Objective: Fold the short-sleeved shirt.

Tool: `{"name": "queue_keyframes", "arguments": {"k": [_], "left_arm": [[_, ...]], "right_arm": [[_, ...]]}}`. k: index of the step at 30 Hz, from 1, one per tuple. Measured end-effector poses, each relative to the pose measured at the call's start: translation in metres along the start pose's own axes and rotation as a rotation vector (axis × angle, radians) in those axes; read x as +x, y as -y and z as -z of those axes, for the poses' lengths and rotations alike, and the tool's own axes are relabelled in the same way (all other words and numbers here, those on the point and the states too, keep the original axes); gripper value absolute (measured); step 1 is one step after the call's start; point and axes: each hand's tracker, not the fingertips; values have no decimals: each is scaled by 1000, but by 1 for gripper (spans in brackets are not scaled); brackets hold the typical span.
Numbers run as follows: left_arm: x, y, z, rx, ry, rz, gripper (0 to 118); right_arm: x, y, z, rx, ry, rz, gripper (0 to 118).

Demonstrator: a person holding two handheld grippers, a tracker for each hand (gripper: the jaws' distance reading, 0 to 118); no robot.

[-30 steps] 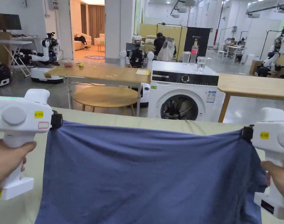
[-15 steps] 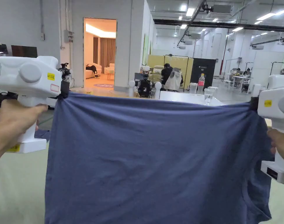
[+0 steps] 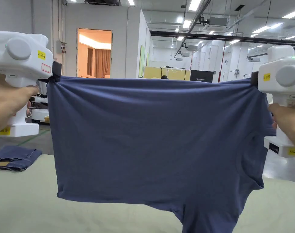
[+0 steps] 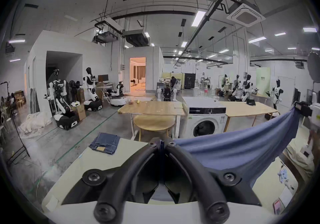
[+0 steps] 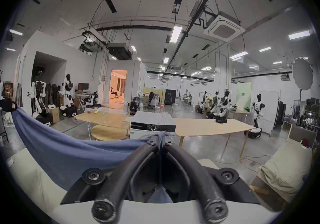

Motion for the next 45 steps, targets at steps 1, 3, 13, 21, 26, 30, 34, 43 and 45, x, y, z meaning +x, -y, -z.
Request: {"name": "queue_keyframes", "arguments": {"k": [1,3,13,21,26,30,34,43,45], "left_arm": [[0,7,1,-6,0,-1,0],[0,26,-3,-34,5,2,0],[-9,146,-48,-146,55,-19,0],[-12,189,-122,-136,79,-35,0],[-12,204,-170,-110,86,-32,0],[-16,235,-197,-147,93,-30,0],[-22,280,-222,-194,92,-69,0],[-33,395,-256,-416,81,-126,0],[-36,417,-261,-468,79,-138,0]], "right_arm": [[-1,6,-4,2,-4,1,0],[0,19,-8,-17,-8,-5,0],[5,131,-92,-126,-27,-50,0],[17,171,-181,-173,-27,-55,0],[23,185,-229,-190,-39,-42,0],[25,212,-259,-244,-61,-46,0],[24,247,-292,-288,-79,-39,0],[19,338,-340,-500,-130,-23,0],[17,362,-351,-560,-129,-31,0]]}}
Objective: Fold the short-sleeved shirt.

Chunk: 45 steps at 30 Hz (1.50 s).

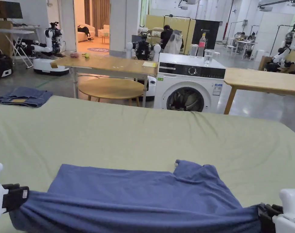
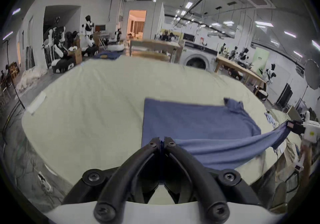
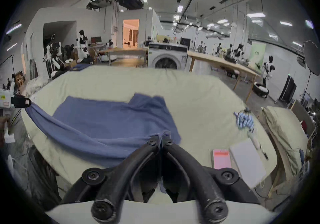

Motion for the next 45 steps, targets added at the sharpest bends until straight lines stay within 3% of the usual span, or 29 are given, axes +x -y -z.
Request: {"name": "queue_keyframes", "arguments": {"k": [8,13,19,22,23,25,26,27,32,34,35,36,37,39,45], "left_arm": [[-10,54,18,-190,-13,15,0],[-10,69,42,-292,-43,35,0],[-7,81,67,-364,-63,61,0],[-5,75,65,-368,-69,50,0],[-4,71,63,-371,-67,47,2],[-1,60,57,-346,-54,38,28],[3,53,54,-303,-59,36,38],[8,45,50,-259,-65,43,41],[38,15,36,-2,-52,114,43],[50,10,31,81,-41,125,43],[55,8,29,125,-37,126,43],[61,8,26,174,-33,131,41],[66,8,26,207,-41,139,35],[77,8,24,242,-56,163,0],[81,16,27,229,-70,180,0]], "right_arm": [[2,73,29,-220,-14,4,0],[8,83,59,-262,-27,19,1],[0,87,83,-326,-23,29,6],[-4,82,82,-325,-14,21,16],[-5,78,79,-318,-5,21,21],[-8,67,71,-261,26,23,46],[-9,59,66,-216,50,27,52],[-11,52,62,-173,65,32,53],[-21,24,50,57,48,145,53],[-31,18,45,150,54,149,48],[-37,15,42,172,68,135,36],[-41,13,41,209,73,125,15],[-46,11,40,231,67,121,4],[-53,10,38,253,55,124,0],[-64,13,40,246,27,125,0]]}}
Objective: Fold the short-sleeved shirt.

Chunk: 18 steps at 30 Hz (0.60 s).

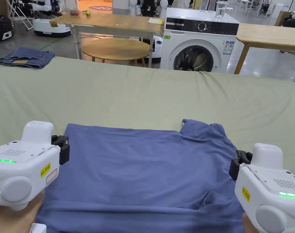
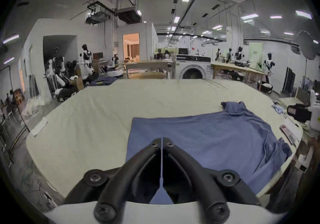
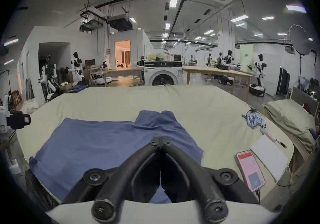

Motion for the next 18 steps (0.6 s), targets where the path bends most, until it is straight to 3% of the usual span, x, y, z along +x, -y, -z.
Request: {"name": "queue_keyframes", "arguments": {"k": [7,12,13,15,18], "left_arm": [[-33,15,-10,-262,8,-21,0],[-67,29,-10,-492,49,-134,0],[-73,35,-7,-549,58,-148,8],[-80,47,-3,-598,47,-162,41],[-83,59,6,-689,-23,-153,57]], "right_arm": [[-2,14,6,-65,-3,-12,0],[-6,21,11,-107,-20,-31,0],[-7,22,13,-115,-24,-34,0],[-8,24,15,-126,-27,-35,0],[-11,26,16,-144,-35,-41,0]]}}
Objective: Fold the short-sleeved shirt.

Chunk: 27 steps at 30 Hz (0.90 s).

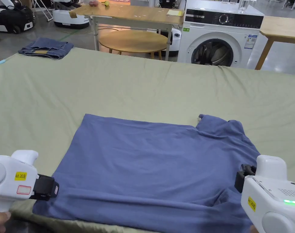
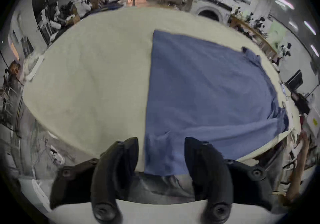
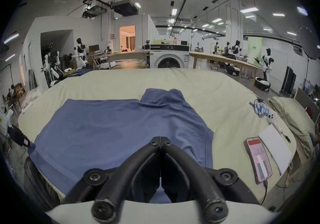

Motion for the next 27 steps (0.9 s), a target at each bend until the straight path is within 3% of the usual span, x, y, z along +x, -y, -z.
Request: {"name": "queue_keyframes", "arguments": {"k": [4,8,12,16,17,18,19,20,23,27], "left_arm": [[-2,8,31,-136,-63,-3,57],[10,6,28,-99,-74,38,57],[31,11,28,-68,-82,174,19],[30,12,28,-54,-49,160,9],[28,12,28,-42,-13,125,4],[23,13,28,-38,-29,119,3],[22,15,27,-37,-23,124,3],[20,16,26,-31,-17,119,3],[16,16,26,-23,-1,101,3],[15,16,25,-22,7,93,3]], "right_arm": [[-3,4,1,-21,5,-13,0],[-2,7,1,-54,-9,-19,0],[5,7,-2,-88,-19,-5,0],[16,3,-5,-182,-12,-7,0],[20,3,-6,-210,-21,1,8],[24,3,-8,-233,-32,10,27],[29,4,-11,-262,-34,9,39],[34,5,-14,-273,-26,2,45],[48,11,-22,-369,12,-38,50],[63,31,-25,-464,50,-18,50]]}}
